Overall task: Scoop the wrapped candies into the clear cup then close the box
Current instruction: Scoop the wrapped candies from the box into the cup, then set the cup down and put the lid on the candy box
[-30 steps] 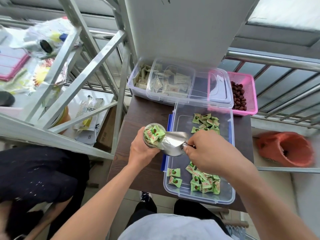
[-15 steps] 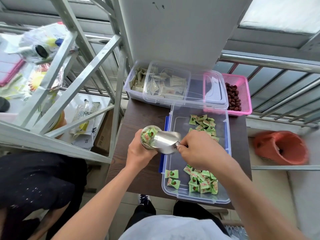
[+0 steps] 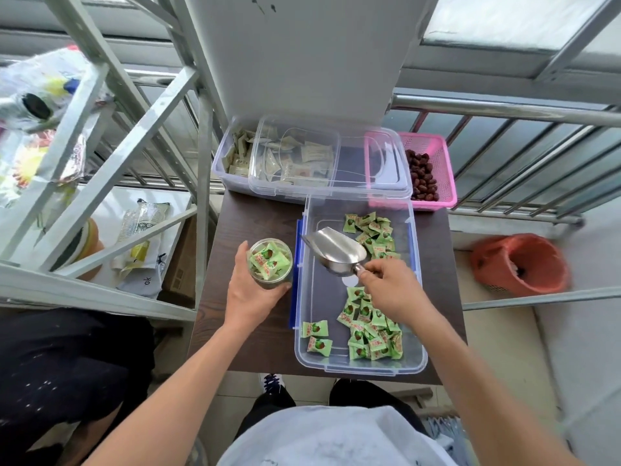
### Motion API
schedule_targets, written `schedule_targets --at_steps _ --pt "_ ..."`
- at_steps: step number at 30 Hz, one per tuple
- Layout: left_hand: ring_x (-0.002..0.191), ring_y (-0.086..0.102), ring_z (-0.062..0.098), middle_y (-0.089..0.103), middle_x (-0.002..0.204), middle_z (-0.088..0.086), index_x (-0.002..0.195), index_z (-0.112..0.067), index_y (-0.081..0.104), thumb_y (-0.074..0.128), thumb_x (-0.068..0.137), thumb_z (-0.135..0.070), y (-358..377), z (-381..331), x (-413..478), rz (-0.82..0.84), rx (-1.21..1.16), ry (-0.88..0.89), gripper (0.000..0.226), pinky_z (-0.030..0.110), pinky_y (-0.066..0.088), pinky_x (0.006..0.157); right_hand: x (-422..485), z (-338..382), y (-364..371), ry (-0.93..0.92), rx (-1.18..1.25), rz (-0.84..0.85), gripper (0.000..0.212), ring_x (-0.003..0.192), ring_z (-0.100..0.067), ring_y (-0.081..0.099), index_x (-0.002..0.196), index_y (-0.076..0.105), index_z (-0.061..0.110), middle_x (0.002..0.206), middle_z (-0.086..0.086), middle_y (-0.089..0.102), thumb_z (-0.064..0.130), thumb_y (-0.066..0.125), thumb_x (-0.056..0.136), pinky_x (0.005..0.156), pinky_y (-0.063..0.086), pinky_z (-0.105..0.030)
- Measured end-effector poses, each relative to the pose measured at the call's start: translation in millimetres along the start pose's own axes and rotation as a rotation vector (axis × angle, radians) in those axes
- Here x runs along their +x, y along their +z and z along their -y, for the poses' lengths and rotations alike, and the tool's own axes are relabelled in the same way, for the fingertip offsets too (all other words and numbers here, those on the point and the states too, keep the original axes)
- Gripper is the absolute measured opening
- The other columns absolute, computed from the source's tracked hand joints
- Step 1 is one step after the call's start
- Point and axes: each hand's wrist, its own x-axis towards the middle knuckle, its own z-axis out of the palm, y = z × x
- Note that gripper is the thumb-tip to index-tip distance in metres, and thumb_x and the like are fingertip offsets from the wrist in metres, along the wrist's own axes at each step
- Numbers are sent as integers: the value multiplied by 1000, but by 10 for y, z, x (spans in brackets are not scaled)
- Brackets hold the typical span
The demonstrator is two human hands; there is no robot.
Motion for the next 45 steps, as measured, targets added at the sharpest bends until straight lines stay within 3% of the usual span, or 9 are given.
schedule_targets --at_steps 10,16,20,22,24,30,37,41,45 --pt "137 41 22 38 153 6 158 -22 18 84 81 -32 53 -49 -62 -61 69 100 102 29 32 105 302 -482 510 140 60 -205 16 76 -21 59 96 56 15 86 -3 63 26 44 99 60 41 -34" --pt "141 37 29 37 154 12 153 -14 27 55 83 -64 94 -103 -56 -166 162 222 91 50 38 112 403 -633 746 149 33 -254 19 87 -25 58 109 53 12 99 -8 61 24 41 101 70 40 -35" --pt "146 32 38 41 152 22 142 -5 40 63 87 -48 205 -234 -18 -242 298 647 74 50 27 120 436 -656 832 161 21 -243 22 86 -25 57 116 49 9 99 -9 59 24 42 101 70 41 -35" --pt "144 37 39 46 149 22 139 -5 45 67 88 -40 323 -347 -29 -163 322 888 65 48 28 120 460 -680 874 161 -17 -208 26 96 -32 61 120 48 8 104 -13 62 25 44 101 74 43 -37" --pt "141 43 35 52 145 18 136 -4 52 65 91 -36 476 -489 -57 -47 314 953 57 45 36 117 482 -690 907 176 -74 -167 30 101 -37 61 122 46 6 110 -18 63 26 46 100 74 44 -39" --pt "135 47 20 53 145 4 142 -11 51 63 94 -37 776 -857 70 203 260 416 55 35 40 109 561 -647 854 199 -250 -209 33 94 -35 66 116 54 5 105 -15 68 32 50 97 68 48 -37" --pt "113 60 20 66 121 4 128 -9 63 60 99 -38 949 -1279 594 171 -30 -73 42 25 40 93 908 -313 361 -4 -263 -365 24 100 -33 58 105 57 8 108 -13 62 29 48 98 78 42 -40" --pt "72 52 25 57 76 7 76 -10 57 65 94 -43 1109 -1392 1017 117 -458 -443 38 33 43 71 1196 -141 102 20 -70 -376 25 104 -33 60 107 61 9 109 -12 67 29 52 95 86 46 -40" --pt "84 60 17 62 100 6 98 -6 55 61 99 -39 1200 -1507 1246 147 -979 -742 33 26 52 67 1358 -81 -2 58 50 -341 26 106 -30 60 110 63 9 112 -11 69 29 53 96 85 42 -34"
